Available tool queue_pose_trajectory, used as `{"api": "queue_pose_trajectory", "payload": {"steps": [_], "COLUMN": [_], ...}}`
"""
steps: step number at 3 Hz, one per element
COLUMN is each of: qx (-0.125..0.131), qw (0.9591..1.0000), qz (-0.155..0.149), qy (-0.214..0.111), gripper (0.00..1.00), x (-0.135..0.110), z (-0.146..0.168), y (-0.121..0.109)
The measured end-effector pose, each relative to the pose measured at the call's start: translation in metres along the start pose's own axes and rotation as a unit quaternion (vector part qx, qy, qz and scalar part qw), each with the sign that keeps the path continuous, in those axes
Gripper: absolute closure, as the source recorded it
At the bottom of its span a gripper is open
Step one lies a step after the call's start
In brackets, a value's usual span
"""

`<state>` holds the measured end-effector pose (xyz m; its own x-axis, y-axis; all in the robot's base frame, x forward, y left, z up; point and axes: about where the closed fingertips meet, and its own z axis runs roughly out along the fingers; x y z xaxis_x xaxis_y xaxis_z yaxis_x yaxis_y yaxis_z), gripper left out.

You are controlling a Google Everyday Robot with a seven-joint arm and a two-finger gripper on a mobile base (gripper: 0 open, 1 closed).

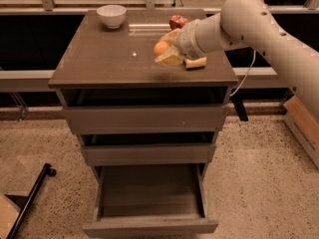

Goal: Pick orange from bottom drawer and place on counter

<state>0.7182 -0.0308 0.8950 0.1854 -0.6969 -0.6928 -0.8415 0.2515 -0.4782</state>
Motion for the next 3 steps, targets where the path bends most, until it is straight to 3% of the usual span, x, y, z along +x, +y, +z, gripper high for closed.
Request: {"api": "queue_pose_trajectory", "payload": {"steps": [1,2,3], "qx": [0.007,-0.003,-0.028], "qw": [0.9992,0.9983,0.9979], "qz": [0.022,0.033,0.028], "qy": [-0.034,-0.048,-0.050], "gripper": [1.00,1.00,0.81], "x": [0.008,0.009,-0.005], "z": [0.025,0.058,0.100], "y": [-0.033,-0.055,-0.065]}}
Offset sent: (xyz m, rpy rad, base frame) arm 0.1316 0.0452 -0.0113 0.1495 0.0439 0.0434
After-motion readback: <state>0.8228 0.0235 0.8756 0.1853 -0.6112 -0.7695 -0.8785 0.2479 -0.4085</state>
